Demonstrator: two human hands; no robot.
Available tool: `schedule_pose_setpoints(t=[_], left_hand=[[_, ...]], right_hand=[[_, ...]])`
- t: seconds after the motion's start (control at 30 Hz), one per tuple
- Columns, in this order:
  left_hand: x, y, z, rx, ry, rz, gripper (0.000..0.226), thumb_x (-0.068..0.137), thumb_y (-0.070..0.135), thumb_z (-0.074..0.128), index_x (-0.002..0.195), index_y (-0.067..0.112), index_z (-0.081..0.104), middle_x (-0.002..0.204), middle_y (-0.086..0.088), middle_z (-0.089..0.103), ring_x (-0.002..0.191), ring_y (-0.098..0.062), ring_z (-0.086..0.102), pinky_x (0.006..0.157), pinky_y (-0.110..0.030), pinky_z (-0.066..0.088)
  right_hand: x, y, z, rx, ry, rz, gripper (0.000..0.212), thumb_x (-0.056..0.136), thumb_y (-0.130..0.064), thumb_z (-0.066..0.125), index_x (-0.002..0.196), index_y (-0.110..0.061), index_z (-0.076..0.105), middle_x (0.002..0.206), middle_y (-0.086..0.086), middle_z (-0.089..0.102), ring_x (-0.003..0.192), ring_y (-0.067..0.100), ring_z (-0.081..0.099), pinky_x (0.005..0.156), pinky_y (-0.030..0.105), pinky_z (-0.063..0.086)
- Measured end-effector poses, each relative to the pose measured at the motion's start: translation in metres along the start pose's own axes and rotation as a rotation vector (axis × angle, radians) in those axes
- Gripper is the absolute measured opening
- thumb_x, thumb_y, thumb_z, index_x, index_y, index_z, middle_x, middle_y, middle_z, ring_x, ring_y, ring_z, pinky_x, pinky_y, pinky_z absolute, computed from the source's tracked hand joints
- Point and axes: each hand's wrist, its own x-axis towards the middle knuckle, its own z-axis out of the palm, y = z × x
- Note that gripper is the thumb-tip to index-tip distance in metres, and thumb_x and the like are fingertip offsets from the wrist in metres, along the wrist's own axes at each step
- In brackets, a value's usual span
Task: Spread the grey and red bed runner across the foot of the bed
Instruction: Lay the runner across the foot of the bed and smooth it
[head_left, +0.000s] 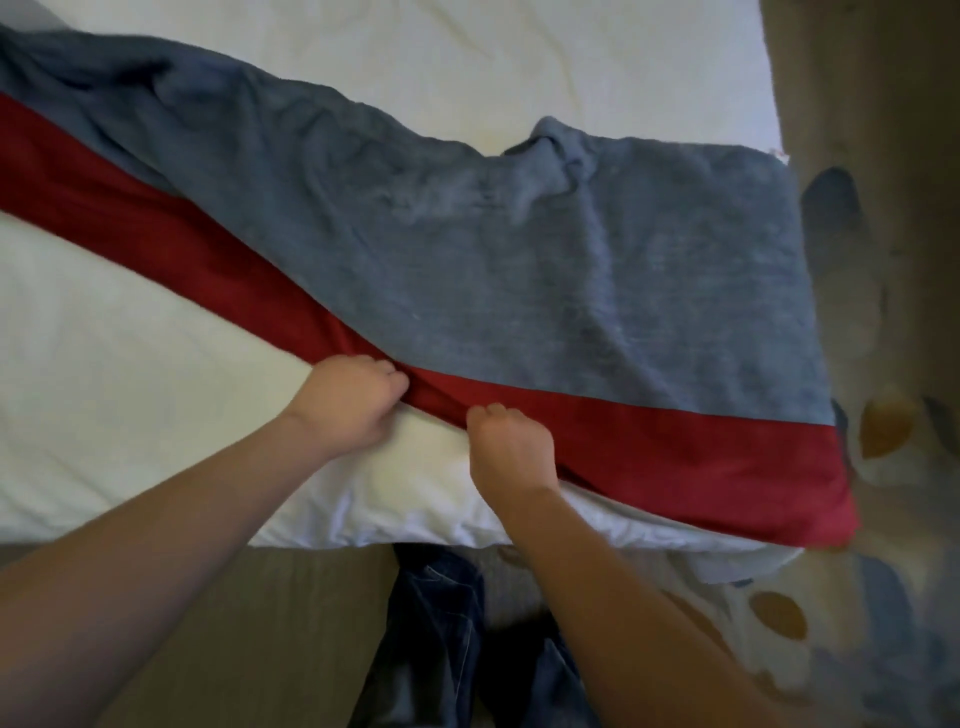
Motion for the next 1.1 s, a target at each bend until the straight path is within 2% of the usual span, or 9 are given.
schedule_pose_setpoints(t=[0.07,0.1,0.33,0.5,0.6,0.7,0.83,0.93,1.1], left_hand=[[-0.009,-0.005,0.005,-0.023,0.001,0.036,0.017,0.07,0.029,0.055,0.081,0.016,0.059,0.081,-0.002,0.062,0.078,-0.027,0.062,0.059,-0.03,0.041],[-0.014,-0.007,0.008,-0.038,-0.01,0.042,0.018,0.069,0.031,0.053,0.079,0.017,0.058,0.08,-0.002,0.062,0.076,-0.026,0.062,0.058,-0.029,0.039],[-0.049,-0.007,0.033,-0.163,-0.119,0.071,0.022,0.066,0.039,0.049,0.076,0.021,0.053,0.077,0.004,0.061,0.07,-0.02,0.058,0.057,-0.027,0.036],[-0.044,-0.014,0.027,-0.204,-0.041,0.106,0.027,0.069,0.048,0.046,0.066,0.022,0.048,0.066,0.005,0.057,0.062,-0.018,0.057,0.052,-0.026,0.034],[-0.025,-0.017,0.01,-0.267,0.044,0.086,0.03,0.075,0.049,0.049,0.068,0.02,0.056,0.067,0.003,0.06,0.065,-0.019,0.06,0.054,-0.028,0.042],[0.007,-0.019,-0.015,-0.291,0.135,0.053,0.025,0.08,0.04,0.052,0.08,0.018,0.061,0.079,-0.001,0.065,0.075,-0.024,0.063,0.059,-0.033,0.047],[0.061,-0.022,-0.044,-0.239,0.208,0.002,0.02,0.087,0.033,0.046,0.091,0.016,0.056,0.094,-0.004,0.063,0.091,-0.027,0.06,0.068,-0.037,0.047],[0.099,-0.02,-0.063,-0.263,0.264,-0.007,0.016,0.087,0.027,0.046,0.097,0.019,0.056,0.097,-0.001,0.061,0.093,-0.023,0.058,0.063,-0.035,0.045],[0.16,-0.012,-0.09,-0.338,0.356,-0.019,0.025,0.09,0.01,0.044,0.109,0.019,0.058,0.105,-0.003,0.059,0.096,-0.025,0.055,0.063,-0.039,0.049]], right_hand=[[-0.002,-0.011,0.0,-0.032,0.021,-0.026,0.03,0.037,0.001,0.075,0.055,-0.013,0.055,0.05,0.001,0.053,0.04,0.017,0.049,0.037,0.019,0.026],[-0.005,-0.015,0.003,-0.038,0.039,-0.043,0.031,0.033,-0.002,0.075,0.05,-0.015,0.053,0.046,-0.001,0.05,0.036,0.016,0.045,0.036,0.018,0.025],[-0.027,-0.035,0.026,-0.004,-0.04,-0.138,0.028,0.034,-0.014,0.075,0.052,-0.018,0.054,0.048,-0.003,0.051,0.04,0.016,0.048,0.038,0.02,0.036],[-0.001,-0.035,0.011,0.028,0.014,-0.308,0.026,0.063,-0.037,0.075,0.064,-0.019,0.058,0.057,-0.003,0.055,0.047,0.016,0.052,0.042,0.022,0.035],[0.033,-0.032,-0.009,0.079,0.066,-0.366,0.022,0.073,-0.032,0.072,0.07,-0.013,0.061,0.065,0.004,0.059,0.054,0.023,0.057,0.046,0.025,0.036],[0.07,-0.018,-0.034,0.064,0.09,-0.329,0.016,0.078,-0.024,0.067,0.074,-0.01,0.06,0.073,0.011,0.061,0.065,0.033,0.061,0.049,0.033,0.042],[0.103,0.024,-0.056,-0.011,0.13,-0.215,0.018,0.088,-0.024,0.057,0.08,-0.008,0.059,0.082,0.013,0.06,0.076,0.034,0.061,0.054,0.037,0.044],[0.114,0.071,-0.064,-0.062,0.125,-0.082,0.021,0.094,-0.028,0.045,0.091,-0.01,0.057,0.095,0.01,0.058,0.09,0.03,0.057,0.06,0.036,0.042],[0.133,0.152,-0.086,-0.113,0.146,0.071,0.018,0.094,-0.024,0.045,0.097,-0.013,0.058,0.1,0.01,0.056,0.095,0.032,0.057,0.063,0.038,0.046]])
